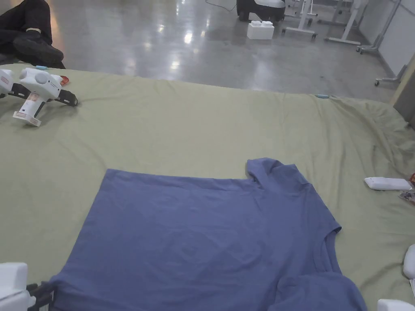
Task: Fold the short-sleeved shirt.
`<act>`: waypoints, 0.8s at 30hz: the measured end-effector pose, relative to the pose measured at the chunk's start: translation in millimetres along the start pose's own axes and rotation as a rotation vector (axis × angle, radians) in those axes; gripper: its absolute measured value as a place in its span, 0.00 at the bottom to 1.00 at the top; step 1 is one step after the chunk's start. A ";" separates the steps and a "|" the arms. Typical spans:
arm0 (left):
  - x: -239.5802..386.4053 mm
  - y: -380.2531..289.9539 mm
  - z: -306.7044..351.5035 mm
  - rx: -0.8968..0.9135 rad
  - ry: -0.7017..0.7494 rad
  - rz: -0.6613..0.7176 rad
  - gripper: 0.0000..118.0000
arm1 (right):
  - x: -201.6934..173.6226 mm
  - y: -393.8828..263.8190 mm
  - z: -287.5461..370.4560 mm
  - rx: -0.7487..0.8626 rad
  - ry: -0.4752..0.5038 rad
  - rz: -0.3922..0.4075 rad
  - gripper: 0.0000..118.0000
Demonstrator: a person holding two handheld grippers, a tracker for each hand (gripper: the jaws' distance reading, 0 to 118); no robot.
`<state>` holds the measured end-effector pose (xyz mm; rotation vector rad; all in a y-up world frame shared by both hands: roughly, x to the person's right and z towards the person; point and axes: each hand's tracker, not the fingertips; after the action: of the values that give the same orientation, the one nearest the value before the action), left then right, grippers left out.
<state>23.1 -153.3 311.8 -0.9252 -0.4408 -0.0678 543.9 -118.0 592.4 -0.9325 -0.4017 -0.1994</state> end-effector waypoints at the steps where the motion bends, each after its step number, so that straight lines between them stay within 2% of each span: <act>1: 0.6 11.2 -0.8 0.019 -0.013 -0.001 0.03 | -0.3 10.4 1.3 0.018 0.003 -0.002 0.06; 8: 7.8 77.3 -24.6 0.086 0.002 0.005 0.02 | 3.7 81.9 -24.0 0.091 0.002 -0.028 0.06; 15: 15.6 118.6 -74.1 0.086 0.037 0.055 0.03 | 5.0 135.3 -91.4 0.089 -0.008 -0.034 0.06; 19: 21.1 132.8 -103.5 0.056 0.044 0.047 0.03 | 1.9 145.1 -132.5 0.024 -0.065 0.002 0.06; 24: 25.0 139.9 -129.4 0.016 0.076 0.018 0.03 | 1.0 139.1 -165.6 0.012 -0.069 0.021 0.07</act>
<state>123.7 -166.7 148.6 -0.9082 -0.3621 -0.0823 632.8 -171.1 402.5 -0.9333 -0.4562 -0.1459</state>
